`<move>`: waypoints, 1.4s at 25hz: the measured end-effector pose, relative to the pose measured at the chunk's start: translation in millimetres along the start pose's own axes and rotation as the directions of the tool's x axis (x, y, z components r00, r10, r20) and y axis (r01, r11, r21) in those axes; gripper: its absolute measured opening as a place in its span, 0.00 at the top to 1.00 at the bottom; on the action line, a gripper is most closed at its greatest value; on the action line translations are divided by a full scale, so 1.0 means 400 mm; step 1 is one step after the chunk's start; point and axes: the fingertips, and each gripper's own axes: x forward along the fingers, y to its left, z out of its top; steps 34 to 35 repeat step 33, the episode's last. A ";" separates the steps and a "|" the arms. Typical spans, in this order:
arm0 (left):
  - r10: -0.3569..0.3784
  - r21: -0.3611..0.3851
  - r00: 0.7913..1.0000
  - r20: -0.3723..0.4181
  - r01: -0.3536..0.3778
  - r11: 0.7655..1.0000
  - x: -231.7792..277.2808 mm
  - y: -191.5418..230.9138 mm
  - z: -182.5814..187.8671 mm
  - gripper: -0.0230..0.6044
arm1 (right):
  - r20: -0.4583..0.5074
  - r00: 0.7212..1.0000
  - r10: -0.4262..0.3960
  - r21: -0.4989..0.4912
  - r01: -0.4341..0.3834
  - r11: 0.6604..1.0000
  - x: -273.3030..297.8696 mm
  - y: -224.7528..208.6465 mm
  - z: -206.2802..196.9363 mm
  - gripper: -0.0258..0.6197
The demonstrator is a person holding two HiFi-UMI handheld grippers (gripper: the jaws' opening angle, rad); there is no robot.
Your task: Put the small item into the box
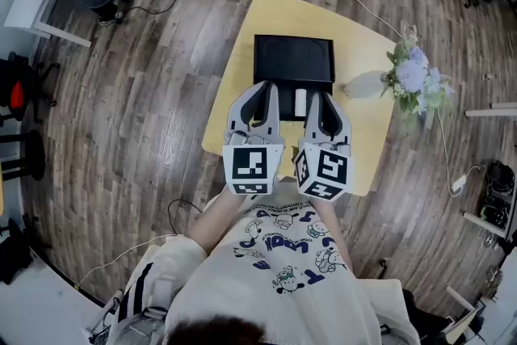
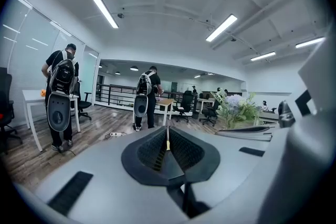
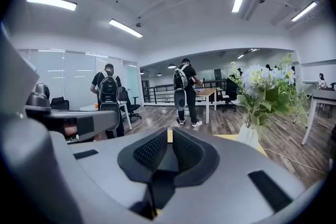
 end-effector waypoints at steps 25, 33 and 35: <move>0.015 0.027 0.998 0.067 -0.016 1.000 -0.052 -0.040 0.047 0.92 | 0.059 0.998 0.032 -0.008 -0.032 0.999 -0.061 -0.002 0.043 0.89; -0.001 0.037 0.998 0.062 -0.002 0.999 -0.047 -0.063 0.043 0.92 | 0.054 0.998 0.037 0.001 -0.037 0.999 -0.058 -0.016 0.036 0.89; -0.001 0.037 0.998 0.062 -0.002 0.999 -0.047 -0.063 0.043 0.92 | 0.054 0.998 0.037 0.001 -0.037 0.999 -0.058 -0.016 0.036 0.89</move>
